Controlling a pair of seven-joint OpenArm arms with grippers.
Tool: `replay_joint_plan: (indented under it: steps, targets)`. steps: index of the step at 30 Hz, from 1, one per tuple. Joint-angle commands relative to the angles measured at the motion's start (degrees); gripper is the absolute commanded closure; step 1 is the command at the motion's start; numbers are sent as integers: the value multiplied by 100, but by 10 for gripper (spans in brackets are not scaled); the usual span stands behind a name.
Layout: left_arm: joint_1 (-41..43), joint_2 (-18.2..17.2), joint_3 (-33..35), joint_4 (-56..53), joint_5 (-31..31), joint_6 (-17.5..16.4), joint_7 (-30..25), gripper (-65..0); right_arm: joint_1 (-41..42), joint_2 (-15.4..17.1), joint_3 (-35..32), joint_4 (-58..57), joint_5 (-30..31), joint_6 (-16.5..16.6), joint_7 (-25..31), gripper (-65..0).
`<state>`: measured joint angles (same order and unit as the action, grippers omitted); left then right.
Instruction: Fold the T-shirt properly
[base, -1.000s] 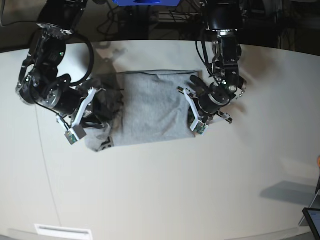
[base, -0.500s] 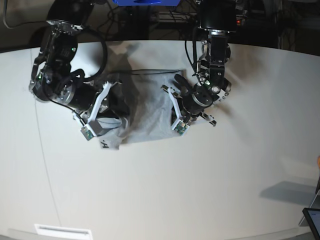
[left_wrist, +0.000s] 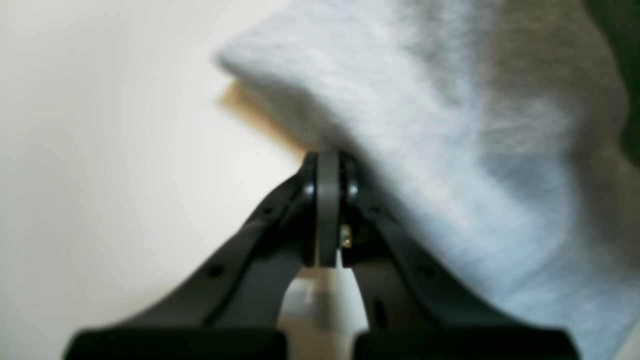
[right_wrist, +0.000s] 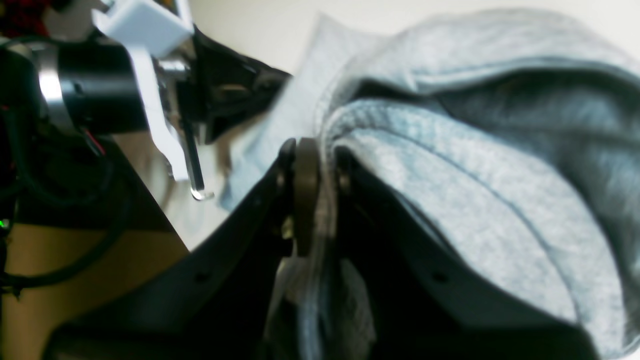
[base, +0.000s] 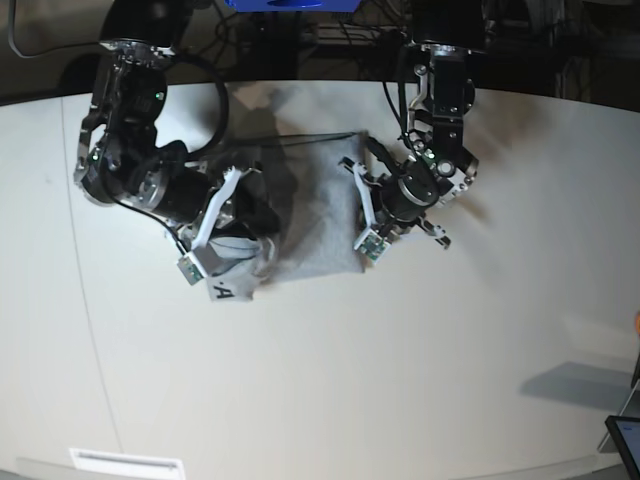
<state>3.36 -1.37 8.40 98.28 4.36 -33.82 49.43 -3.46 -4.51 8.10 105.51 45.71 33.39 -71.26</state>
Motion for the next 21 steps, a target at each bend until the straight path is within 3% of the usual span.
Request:
replay_joint_plan:
  steps: [1, 6, 14, 18, 21]
  targets:
    - [-50, -88, -89, 207, -36, 20, -33, 0, 87, 16, -120, 46, 163, -82, 186, -3]
    - [214, -228, -1003, 603, -1, 11, -24, 0, 87, 333, -770, -68, 163, -723, 722, -3]
    - [917, -1301, -1320, 603, -62, 11, -51, 0, 78, 1062, -1728, -77, 163, -1954, 1724, -3]
    - [1225, -1389, -1847, 603, -62, -15, -77, 0, 78, 1581, -2221, -77, 154, -2736, 2243, -3]
    - [1243, -1380, -2128, 603, -62, -411, -77, 0, 87, 1845, -2599, -77, 154, -3317, 2533, -3]
